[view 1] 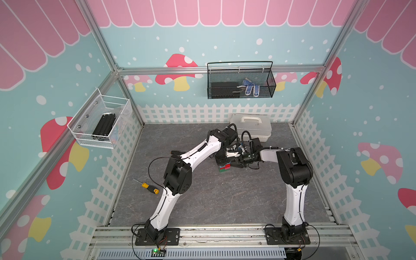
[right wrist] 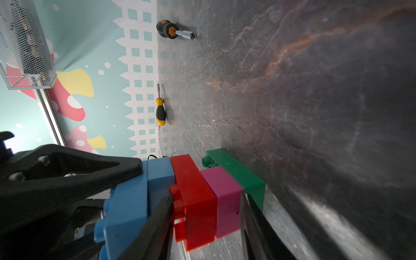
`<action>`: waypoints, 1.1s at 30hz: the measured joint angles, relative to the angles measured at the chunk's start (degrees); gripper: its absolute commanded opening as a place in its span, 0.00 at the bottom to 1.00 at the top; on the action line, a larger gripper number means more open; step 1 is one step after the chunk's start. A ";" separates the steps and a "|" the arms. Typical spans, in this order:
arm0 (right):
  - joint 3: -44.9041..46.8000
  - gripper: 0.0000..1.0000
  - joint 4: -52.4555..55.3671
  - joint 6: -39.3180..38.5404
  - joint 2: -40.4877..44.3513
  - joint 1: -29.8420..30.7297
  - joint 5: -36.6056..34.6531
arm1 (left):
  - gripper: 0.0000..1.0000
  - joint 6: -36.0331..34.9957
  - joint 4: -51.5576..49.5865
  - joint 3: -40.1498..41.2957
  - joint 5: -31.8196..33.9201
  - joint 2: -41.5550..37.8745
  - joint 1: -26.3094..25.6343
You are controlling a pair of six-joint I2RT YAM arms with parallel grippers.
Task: Assemble the number 5 with lego
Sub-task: Adjust the lego brick at the center of the board.
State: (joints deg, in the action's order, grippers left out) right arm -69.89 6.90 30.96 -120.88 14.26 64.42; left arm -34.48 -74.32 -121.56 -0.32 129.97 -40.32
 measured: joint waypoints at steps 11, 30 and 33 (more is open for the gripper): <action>-0.13 0.33 -0.55 0.33 0.28 -0.44 1.49 | 0.08 0.85 -0.42 -0.66 0.72 0.17 -0.33; 0.00 0.37 -0.61 1.05 0.26 -0.33 0.94 | 0.28 1.25 -1.27 -1.64 1.64 0.46 -0.66; 0.00 0.37 -0.46 1.01 0.26 -0.33 0.90 | 0.35 1.27 -1.36 -1.79 1.81 0.48 -0.70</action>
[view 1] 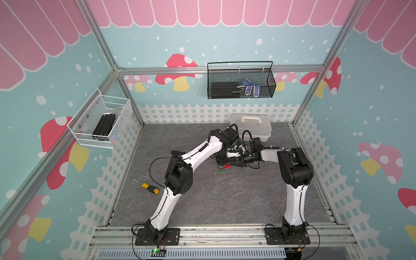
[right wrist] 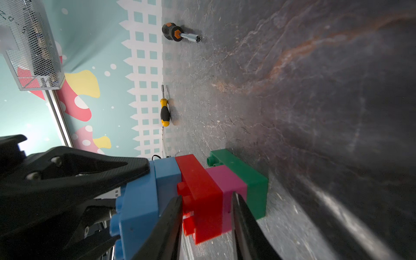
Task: Assemble the number 5 with lego
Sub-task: Adjust the lego brick at the center of the board.
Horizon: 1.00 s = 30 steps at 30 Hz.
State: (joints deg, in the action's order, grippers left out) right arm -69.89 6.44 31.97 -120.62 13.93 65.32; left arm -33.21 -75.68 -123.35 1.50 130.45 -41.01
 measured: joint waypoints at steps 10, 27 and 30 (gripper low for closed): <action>0.00 0.37 0.22 -0.20 0.02 0.04 -0.22 | 0.48 0.46 -0.59 -0.92 0.46 0.20 -0.39; -0.04 0.38 0.57 -0.63 0.04 0.04 -0.35 | 0.60 1.49 -1.14 -2.16 0.50 0.20 -0.44; -0.04 0.40 0.50 -0.61 0.04 0.04 -0.35 | 0.60 1.53 -1.25 -3.39 0.44 0.20 -0.44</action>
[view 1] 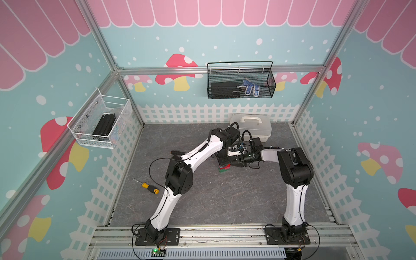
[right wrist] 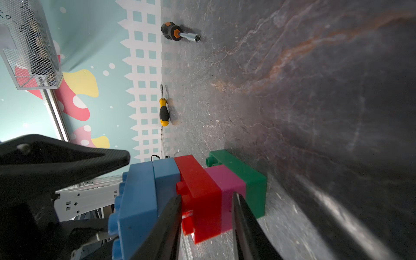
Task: Assemble the number 5 with lego
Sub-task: Adjust the lego brick at the center of the board.
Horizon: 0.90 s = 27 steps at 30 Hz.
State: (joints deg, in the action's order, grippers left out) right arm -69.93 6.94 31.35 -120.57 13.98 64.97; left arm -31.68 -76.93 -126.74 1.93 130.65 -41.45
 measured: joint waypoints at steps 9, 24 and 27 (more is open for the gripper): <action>0.52 0.45 -1.07 0.13 0.00 -0.04 -0.39 | 0.60 0.09 0.02 -2.05 0.00 -0.02 0.02; 4.33 0.50 -9.05 3.52 0.00 -0.96 2.05 | 0.60 0.46 0.02 -2.10 0.00 -0.04 0.13; 4.81 0.51 -10.25 4.22 0.00 -1.16 2.23 | 0.60 0.63 0.02 -2.10 0.00 -0.04 0.17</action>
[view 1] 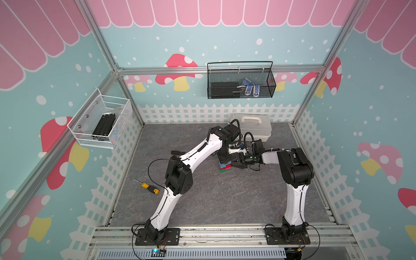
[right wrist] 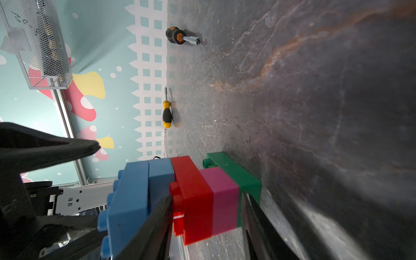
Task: Assemble the number 5 with lego
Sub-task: Adjust the lego brick at the center of the board.
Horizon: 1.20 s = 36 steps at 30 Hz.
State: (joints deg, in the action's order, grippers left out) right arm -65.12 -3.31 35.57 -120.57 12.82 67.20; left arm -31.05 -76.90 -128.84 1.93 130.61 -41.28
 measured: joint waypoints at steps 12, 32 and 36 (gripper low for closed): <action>1.90 0.49 -5.62 3.61 -0.11 -0.44 1.07 | 0.60 0.31 0.02 -0.74 -0.07 -0.11 0.17; 3.26 0.45 -11.91 7.63 -0.31 -1.11 2.40 | 0.60 0.85 0.00 -1.73 -0.70 -1.92 0.76; 3.23 0.45 -10.93 7.56 -0.26 -1.09 1.70 | 0.60 0.85 0.00 -1.73 -0.70 -1.92 1.07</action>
State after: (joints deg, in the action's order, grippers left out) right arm -61.89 -14.24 43.13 -120.84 11.73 68.90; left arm -30.20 -76.90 -130.56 1.23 128.68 -40.21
